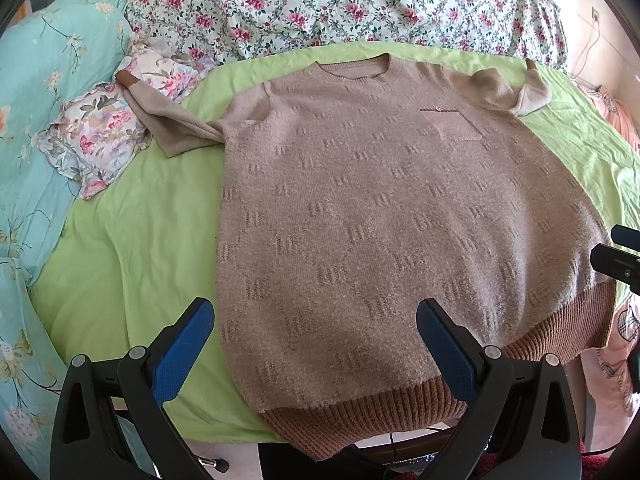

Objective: Fold small clothes

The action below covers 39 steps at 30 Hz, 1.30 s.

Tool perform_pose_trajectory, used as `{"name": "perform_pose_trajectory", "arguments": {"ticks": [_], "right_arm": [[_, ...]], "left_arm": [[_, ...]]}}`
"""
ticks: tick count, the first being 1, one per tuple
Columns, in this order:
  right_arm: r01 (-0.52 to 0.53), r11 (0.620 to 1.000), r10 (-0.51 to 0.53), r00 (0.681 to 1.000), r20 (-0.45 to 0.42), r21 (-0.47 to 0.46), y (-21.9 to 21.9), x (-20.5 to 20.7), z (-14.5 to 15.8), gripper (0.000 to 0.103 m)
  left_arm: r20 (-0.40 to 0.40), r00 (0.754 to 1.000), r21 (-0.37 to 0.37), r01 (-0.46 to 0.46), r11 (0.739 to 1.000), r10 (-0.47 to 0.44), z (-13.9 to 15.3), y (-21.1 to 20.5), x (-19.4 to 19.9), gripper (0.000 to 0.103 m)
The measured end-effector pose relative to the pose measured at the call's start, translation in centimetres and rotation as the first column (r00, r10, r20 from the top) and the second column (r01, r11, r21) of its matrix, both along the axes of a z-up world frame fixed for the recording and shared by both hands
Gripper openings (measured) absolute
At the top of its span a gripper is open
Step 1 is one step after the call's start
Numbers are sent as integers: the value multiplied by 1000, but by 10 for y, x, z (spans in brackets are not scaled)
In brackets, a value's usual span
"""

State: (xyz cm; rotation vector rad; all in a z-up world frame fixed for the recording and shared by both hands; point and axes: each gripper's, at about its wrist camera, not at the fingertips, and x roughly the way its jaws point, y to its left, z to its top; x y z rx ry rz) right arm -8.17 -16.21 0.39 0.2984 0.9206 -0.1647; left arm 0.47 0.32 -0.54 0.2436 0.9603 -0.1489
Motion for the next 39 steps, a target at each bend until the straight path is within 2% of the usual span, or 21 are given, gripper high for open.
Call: {"name": "perform_pose_trajectory", "arguments": {"ticks": [7, 12, 13, 15, 17, 21, 23, 29, 32, 33, 36, 39], "right_arm": [[13, 1000, -12, 1000, -6, 18, -8, 7, -4, 97], [40, 998, -40, 999, -6, 56, -21, 15, -3, 97], [44, 997, -44, 999, 1, 60, -24, 17, -3, 97], [47, 996, -54, 995, 84, 78, -34, 21, 0, 97], [59, 997, -65, 990, 124, 50, -44, 25, 3, 97], [95, 995, -98, 990, 105, 29, -67, 34, 6, 97], [113, 992, -117, 991, 69, 60, -77, 39, 5, 97], [169, 982, -174, 983, 58, 80, -117, 53, 10, 97], [223, 972, -228, 971, 74, 68, -144, 62, 15, 96], [254, 966, -258, 959, 118, 48, -154, 65, 18, 95], [316, 947, -320, 937, 138, 46, -193, 79, 19, 83], [369, 928, -371, 916, 154, 46, -236, 97, 20, 79]], "left_arm": [[-36, 999, -14, 16, 1000, -17, -3, -4, 8, 101], [-25, 1000, -29, 17, 999, -17, -3, -5, 18, 102], [-28, 999, -36, 16, 999, -17, -4, -6, 22, 102], [-28, 999, -39, 14, 999, -15, -5, -7, 28, 102], [-25, 1000, -44, 14, 999, -15, -5, -9, 32, 102], [-9, 1000, -27, 12, 1000, -12, -4, -14, 44, 102], [-18, 1000, -12, 8, 1000, -8, -6, -18, 53, 102], [-25, 1000, 7, 5, 1000, -5, -7, -24, 76, 102], [-16, 1000, -10, 6, 1000, -6, -5, -25, 88, 102], [-14, 1000, -12, 4, 1000, -5, -4, -25, 93, 102], [-9, 1000, -33, -11, 999, 11, -1, -25, 109, 102], [-12, 1000, -51, -23, 998, 23, -1, -24, 121, 102]]}}
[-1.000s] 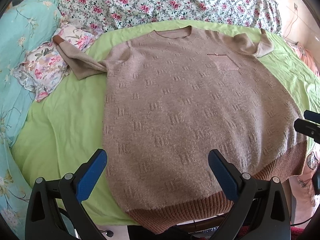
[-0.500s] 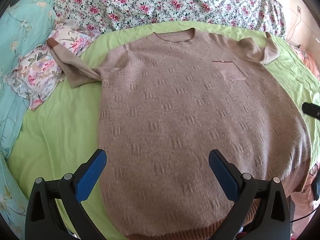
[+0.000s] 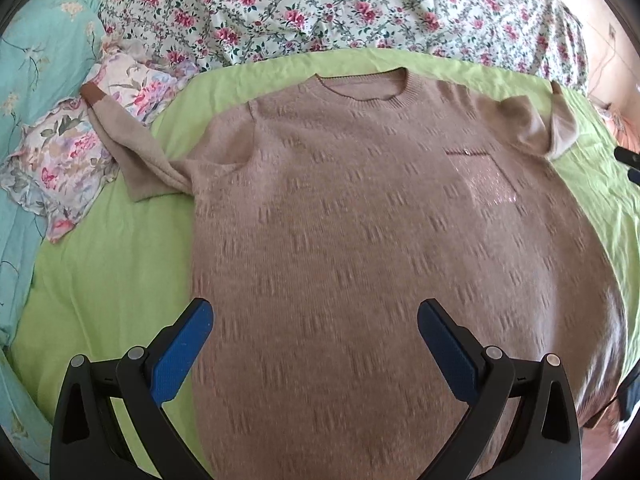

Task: Fold small clothes
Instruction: 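Grasp the brown cuff of the sleeve with the right gripper, then fold the held sleeve across the sweater body with the right gripper, release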

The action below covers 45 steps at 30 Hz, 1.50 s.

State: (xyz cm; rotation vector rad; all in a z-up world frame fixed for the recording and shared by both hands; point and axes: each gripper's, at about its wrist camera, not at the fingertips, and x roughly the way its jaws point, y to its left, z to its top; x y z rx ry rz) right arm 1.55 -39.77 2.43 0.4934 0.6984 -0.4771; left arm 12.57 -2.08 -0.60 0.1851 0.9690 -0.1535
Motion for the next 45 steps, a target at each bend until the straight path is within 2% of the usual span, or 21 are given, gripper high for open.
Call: {"name": "perform_pose_trajectory", "arguments": {"ticks": [3, 6, 12, 17, 20, 23, 25, 30, 33, 36, 40, 45], "right_arm": [[48, 999, -48, 999, 13, -21, -45, 21, 4, 69], [87, 996, -87, 996, 23, -27, -87, 44, 8, 63], [153, 987, -152, 988, 16, -52, -165, 97, 4, 58], [223, 974, -224, 974, -38, -30, -227, 138, -19, 56], [239, 971, -239, 968, -82, -16, -247, 155, -38, 55], [256, 967, -256, 960, -117, -13, -258, 163, -57, 32], [254, 967, -254, 964, -81, -18, -256, 157, -55, 13], [141, 990, -142, 989, 42, 5, -222, 145, -34, 11], [26, 999, -29, 993, 114, 29, -177, 145, -17, 11], [-114, 993, 106, 980, 167, 34, -116, 152, -2, 11], [-306, 951, 288, 932, 221, 49, -23, 170, 4, 11], [-517, 852, 482, 838, 254, 89, 91, 198, -9, 11]], "left_arm": [[-1, 1000, 0, -9, 1000, 9, -1, -1, 12, 102], [-16, 1000, 3, -18, 1000, 18, -4, -3, 24, 102], [-56, 998, 22, -22, 1000, 23, -20, -11, 49, 102], [-88, 996, 15, -31, 999, 32, -32, -18, 70, 102], [-103, 994, 15, -37, 999, 39, -39, -21, 80, 102], [-120, 992, 18, -37, 999, 39, -48, -25, 86, 102], [-123, 992, 13, -35, 999, 36, -51, -27, 89, 102], [-124, 992, -15, -34, 999, 32, -52, -27, 89, 102], [-112, 993, -36, -33, 999, 29, -48, -26, 86, 102], [-99, 995, -54, -35, 998, 29, -41, -23, 80, 102], [-82, 996, -86, -49, 995, 42, -34, -14, 73, 102], [-109, 992, -177, -88, 980, 69, -34, 9, 70, 102]]}}
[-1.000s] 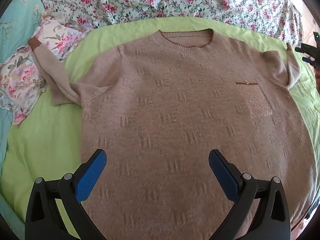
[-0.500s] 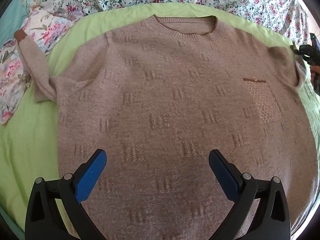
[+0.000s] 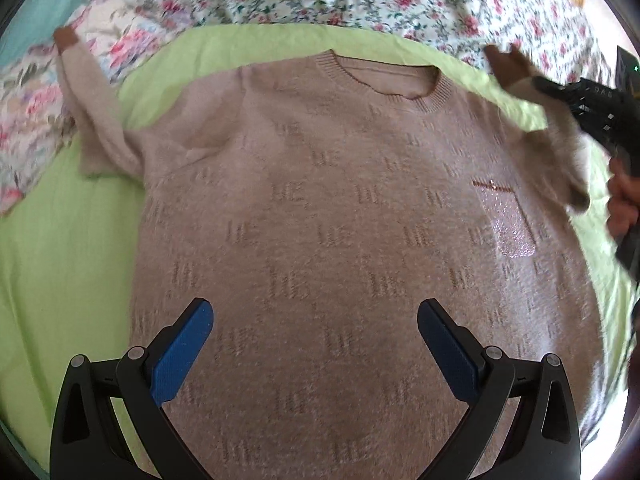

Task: Fold small clothes
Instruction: 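Fold the held sleeve across the sweater body with the right gripper, release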

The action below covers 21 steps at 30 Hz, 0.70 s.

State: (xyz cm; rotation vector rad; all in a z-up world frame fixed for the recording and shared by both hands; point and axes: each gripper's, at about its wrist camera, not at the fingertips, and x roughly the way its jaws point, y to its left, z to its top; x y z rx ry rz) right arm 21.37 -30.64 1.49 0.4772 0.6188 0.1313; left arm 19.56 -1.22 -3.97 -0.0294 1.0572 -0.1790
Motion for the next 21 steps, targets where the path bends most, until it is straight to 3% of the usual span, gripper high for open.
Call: {"name": "perform_pose_trajectory", "arguments": {"ticks": [5, 10, 13, 16, 21], "right_arm": [[-154, 988, 155, 987, -35, 14, 81, 19, -21, 11], [-251, 968, 251, 964, -84, 19, 129, 33, -42, 11], [-301, 951, 307, 944, -119, 64, 138, 39, -56, 19], [-335, 935, 347, 931, -112, 116, 137, 32, -62, 38], [-263, 960, 270, 960, -69, 100, 108, -2, -54, 43]], "left_arm": [[-43, 999, -114, -18, 993, 14, 0, 24, 2, 102], [-22, 1000, -172, -19, 985, 16, 5, 42, 4, 102], [-8, 1000, -211, -12, 977, 11, 7, 48, 8, 102], [-9, 1000, -260, 3, 966, -5, 4, 48, 21, 102], [-46, 998, -394, 27, 919, -49, -7, 45, 58, 102]]}}
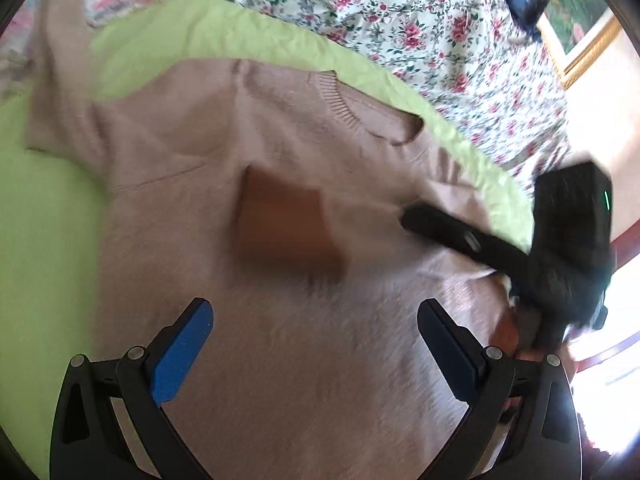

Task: Fold small clothes
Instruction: 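Fold the held sleeve across the sweater body with the right gripper, release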

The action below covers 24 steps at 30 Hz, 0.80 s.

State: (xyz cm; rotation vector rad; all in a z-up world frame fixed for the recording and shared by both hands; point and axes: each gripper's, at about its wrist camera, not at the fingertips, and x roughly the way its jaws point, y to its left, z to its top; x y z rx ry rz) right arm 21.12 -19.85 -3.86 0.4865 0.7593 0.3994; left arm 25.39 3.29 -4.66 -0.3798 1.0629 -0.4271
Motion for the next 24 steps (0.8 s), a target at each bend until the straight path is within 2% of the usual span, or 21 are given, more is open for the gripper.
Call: {"name": "perform_pose_trajectory", "arguments": {"ticks": [3, 5, 8, 10, 11, 12, 13, 14, 17, 20, 22, 24], "right_arm": [[103, 995, -103, 995, 2, 2, -31, -28, 0, 43], [185, 983, -185, 983, -1, -8, -53, -51, -1, 43], [293, 956, -293, 956, 1, 6, -81, -83, -3, 43], [356, 934, -356, 934, 0, 5, -95, -98, -3, 43], [388, 921, -388, 921, 1, 2, -104, -105, -3, 43], [407, 913, -407, 913, 1, -3, -109, -109, -1, 43], [430, 903, -430, 903, 3, -11, -116, -114, 1, 43], [456, 890, -456, 890, 8, -25, -123, -120, 4, 43], [530, 842, -533, 846, -1, -104, -146, -126, 8, 45], [570, 809, -582, 812, -51, -144, -171, -111, 1, 55], [568, 808, -584, 808, -82, -156, -180, -96, -5, 57], [548, 818, -570, 814, -111, -176, -186, -78, -12, 57]], "left_arm": [[-40, 999, -49, 4, 999, -6, -14, -6, 28, 102], [-56, 998, -44, -1, 999, -1, -23, -10, 40, 102], [1, 1000, -53, 1, 999, -1, -23, -14, 45, 100], [39, 999, -41, 11, 999, -9, -23, -20, 50, 80], [45, 999, -30, 24, 999, -23, -23, -22, 51, 51], [42, 998, -16, 53, 998, -52, -22, -29, 55, 11], [39, 997, -8, 70, 998, -69, -21, -31, 56, 7], [74, 995, 27, 58, 998, -60, -10, -31, 53, 6], [227, 974, 97, -27, 995, 5, 24, -13, 37, 6], [195, 981, 105, -36, 994, 15, 17, 3, 45, 6], [171, 985, 148, -57, 987, 31, 5, 7, 48, 6], [160, 985, 116, -79, 990, 60, 1, 13, 50, 6]]}}
